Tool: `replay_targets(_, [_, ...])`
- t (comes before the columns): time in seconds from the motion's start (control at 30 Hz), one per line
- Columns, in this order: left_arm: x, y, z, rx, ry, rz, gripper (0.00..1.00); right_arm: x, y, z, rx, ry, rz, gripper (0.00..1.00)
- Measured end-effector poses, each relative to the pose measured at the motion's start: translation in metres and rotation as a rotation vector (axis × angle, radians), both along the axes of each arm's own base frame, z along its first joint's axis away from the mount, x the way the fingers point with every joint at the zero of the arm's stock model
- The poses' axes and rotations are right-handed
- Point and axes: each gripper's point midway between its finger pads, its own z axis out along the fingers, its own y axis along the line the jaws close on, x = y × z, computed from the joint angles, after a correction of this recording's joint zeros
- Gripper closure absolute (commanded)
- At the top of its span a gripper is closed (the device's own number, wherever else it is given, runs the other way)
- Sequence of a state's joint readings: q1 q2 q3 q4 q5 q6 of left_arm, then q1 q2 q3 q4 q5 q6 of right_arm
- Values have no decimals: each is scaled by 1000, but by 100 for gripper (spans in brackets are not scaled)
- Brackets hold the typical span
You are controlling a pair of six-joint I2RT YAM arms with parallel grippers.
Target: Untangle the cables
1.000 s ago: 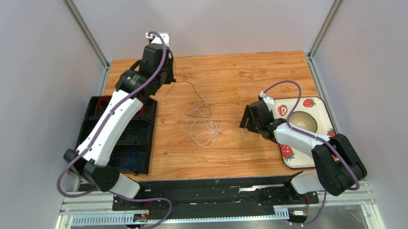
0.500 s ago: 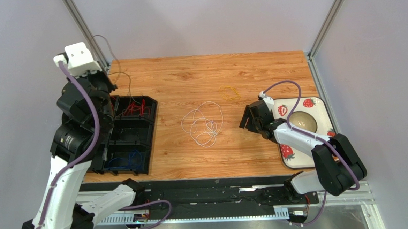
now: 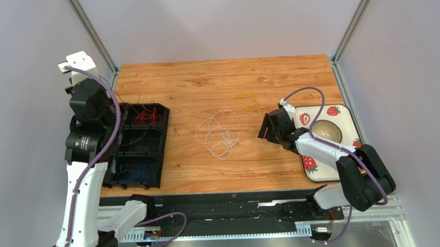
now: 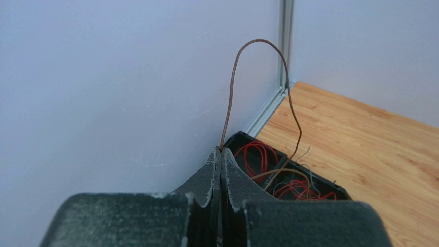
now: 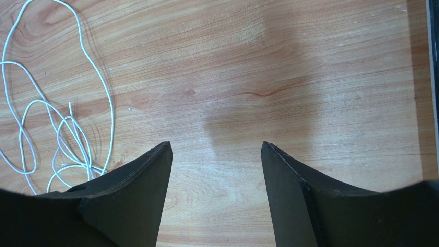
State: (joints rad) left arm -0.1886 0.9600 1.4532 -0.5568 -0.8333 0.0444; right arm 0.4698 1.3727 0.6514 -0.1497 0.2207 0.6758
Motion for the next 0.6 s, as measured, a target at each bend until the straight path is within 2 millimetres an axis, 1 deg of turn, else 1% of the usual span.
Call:
replay_targets(0.07, [0, 8, -8, -12, 7, 21, 100, 0, 1, 0, 2, 1, 2, 32])
replay_targets(0.17, [3, 10, -20, -41, 4, 2, 100, 0, 1, 0, 3, 2, 4, 33])
replay_targets(0.43, [22, -15, -68, -132, 53, -138, 100, 0, 1, 0, 4, 2, 4, 33])
replay_targets(0.53, [23, -24, -85, -170, 72, -182, 100, 0, 1, 0, 4, 2, 4, 33])
replay_targets(0.6, [20, -28, -92, -187, 73, -202, 100, 0, 1, 0, 4, 2, 4, 33])
